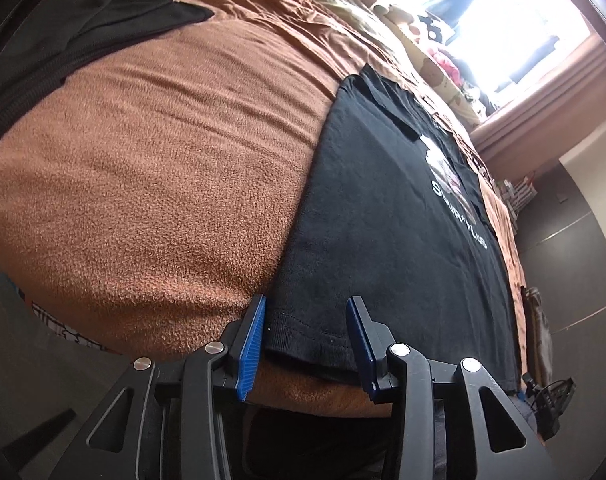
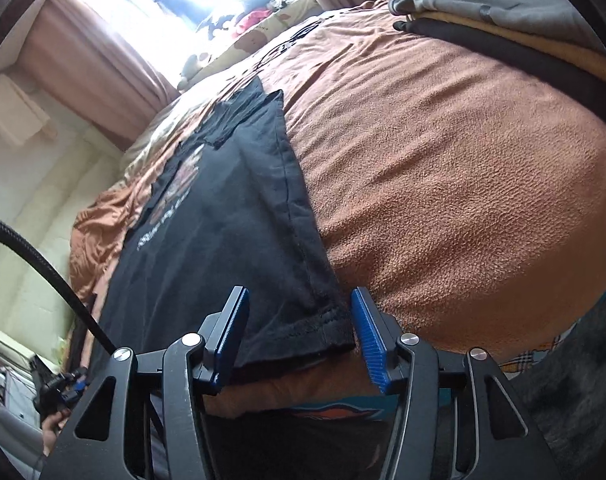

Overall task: Fold small clothes
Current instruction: 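Lower both open grippers onto the shirt's hem edge, then close both grippers on the hem of the black T-shirt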

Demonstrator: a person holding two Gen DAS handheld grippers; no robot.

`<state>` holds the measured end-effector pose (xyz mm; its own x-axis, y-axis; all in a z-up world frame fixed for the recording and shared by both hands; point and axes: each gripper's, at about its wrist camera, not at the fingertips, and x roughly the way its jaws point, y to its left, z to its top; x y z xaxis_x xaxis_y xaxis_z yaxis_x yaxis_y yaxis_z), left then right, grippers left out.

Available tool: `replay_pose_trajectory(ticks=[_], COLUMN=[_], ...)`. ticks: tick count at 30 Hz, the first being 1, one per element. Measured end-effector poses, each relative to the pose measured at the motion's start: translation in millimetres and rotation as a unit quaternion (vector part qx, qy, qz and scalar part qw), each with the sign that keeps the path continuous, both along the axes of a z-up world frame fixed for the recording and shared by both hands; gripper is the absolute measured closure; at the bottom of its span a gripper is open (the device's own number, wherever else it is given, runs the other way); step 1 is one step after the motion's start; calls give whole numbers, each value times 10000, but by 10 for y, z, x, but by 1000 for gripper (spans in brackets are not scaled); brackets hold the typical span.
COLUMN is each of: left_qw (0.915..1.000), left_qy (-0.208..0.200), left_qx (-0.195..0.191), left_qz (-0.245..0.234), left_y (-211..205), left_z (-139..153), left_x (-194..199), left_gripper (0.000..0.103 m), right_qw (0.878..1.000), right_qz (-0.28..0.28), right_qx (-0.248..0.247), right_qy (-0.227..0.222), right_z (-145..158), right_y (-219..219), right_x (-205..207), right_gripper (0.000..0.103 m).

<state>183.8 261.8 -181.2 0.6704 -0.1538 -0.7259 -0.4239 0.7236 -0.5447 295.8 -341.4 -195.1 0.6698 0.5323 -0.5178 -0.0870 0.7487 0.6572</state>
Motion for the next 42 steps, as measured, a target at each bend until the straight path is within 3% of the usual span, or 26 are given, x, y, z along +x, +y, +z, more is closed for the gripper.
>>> replay_pose_trajectory(ticks=[6,9,11,26,30,32,36,40,42], left_qw=[9978,9956,9954,9917,9936,9944,9940,9943,9930], left_qy=[-177,-338,-403,-430,-380,-336,-227,-218,-318], left_qx=[-595,-853,-854,-1101,-936,-847,-809,-763,-902], left_qz=[223,189,136,512,515,540,704,711,694], left_y=[62,58,42,100,68,58,88,104,138], left_z=[-47,-68,-73,-109,-85,-83,-118,-121,-103], left_x=[-144,-179,-161,-7,27,49,39,13,-21], left_gripper=[60,60,60,64,64,69,90,97,98], right_qw=[9984,9956,9950,9993,9987,9985,9979,9985,9982], right_qz=[33,161,150,-289,-442,-466,-378,-420,-458], right_qx=[561,912,984,219,144,210,498,359,381], right_qy=[54,130,115,-84,-212,-189,-142,15,100], right_z=[-116,-190,-226,-105,-92,-125,-161,-166,-124], right_y=[-44,-57,-75,168,209,232,196,127,86], right_x=[-28,-49,-56,-40,-76,-86,-130,-121,-104], right_gripper=[52,57,57,57,62,63,64,91,100])
